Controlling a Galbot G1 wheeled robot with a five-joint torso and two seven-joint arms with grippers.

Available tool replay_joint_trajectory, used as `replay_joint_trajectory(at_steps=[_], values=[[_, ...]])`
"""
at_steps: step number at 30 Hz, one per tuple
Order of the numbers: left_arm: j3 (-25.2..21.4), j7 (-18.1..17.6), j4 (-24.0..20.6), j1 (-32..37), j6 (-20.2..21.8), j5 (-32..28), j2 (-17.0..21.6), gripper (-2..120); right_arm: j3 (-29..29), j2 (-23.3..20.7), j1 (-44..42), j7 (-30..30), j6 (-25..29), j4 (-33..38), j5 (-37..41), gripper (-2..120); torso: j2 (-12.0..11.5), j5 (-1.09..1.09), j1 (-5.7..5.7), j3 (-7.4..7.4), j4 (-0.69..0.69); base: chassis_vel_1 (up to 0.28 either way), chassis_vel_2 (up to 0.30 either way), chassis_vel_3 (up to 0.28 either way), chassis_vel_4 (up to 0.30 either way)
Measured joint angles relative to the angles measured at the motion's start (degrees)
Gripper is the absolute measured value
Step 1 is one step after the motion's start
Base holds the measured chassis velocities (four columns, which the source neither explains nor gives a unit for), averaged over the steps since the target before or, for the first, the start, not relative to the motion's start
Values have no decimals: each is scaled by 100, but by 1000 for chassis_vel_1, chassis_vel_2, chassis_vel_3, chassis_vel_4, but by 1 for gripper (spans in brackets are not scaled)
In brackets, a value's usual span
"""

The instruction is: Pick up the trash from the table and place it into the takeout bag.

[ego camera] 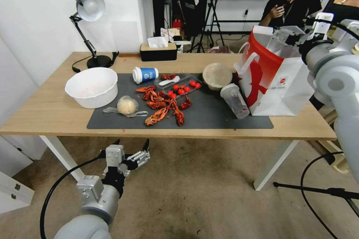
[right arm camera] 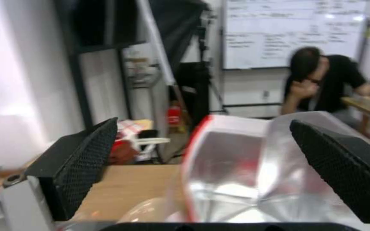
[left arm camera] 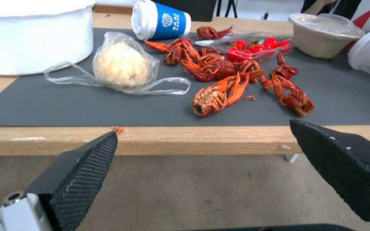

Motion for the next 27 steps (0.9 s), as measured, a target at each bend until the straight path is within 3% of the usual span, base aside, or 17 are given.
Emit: replay_joint_trajectory(at_steps=[7,13,19,27], values=[[2,2,21,-13,-6,-5,0,100,131,-186,-795,-587,458,386,-307,100,0,0,0,0,1,0,0,0,0],[7,6,27,-16,-32,-7,7,100,320,-266,-1798,-1365,1300,668,-776,100,1,0,0,0,-1,0,0,0,0],[11,13,27,-8,-93,-3,7,100,428,-221,-2355,-1567,1580,939,-1105,100,1,-2,0,0,2,0,0,0,0],[18,77,50,-37,-167,20,11,100,495,576,-4028,-1753,2152,1512,-2266,100,1,-1,0,0,1,0,0,0,0]])
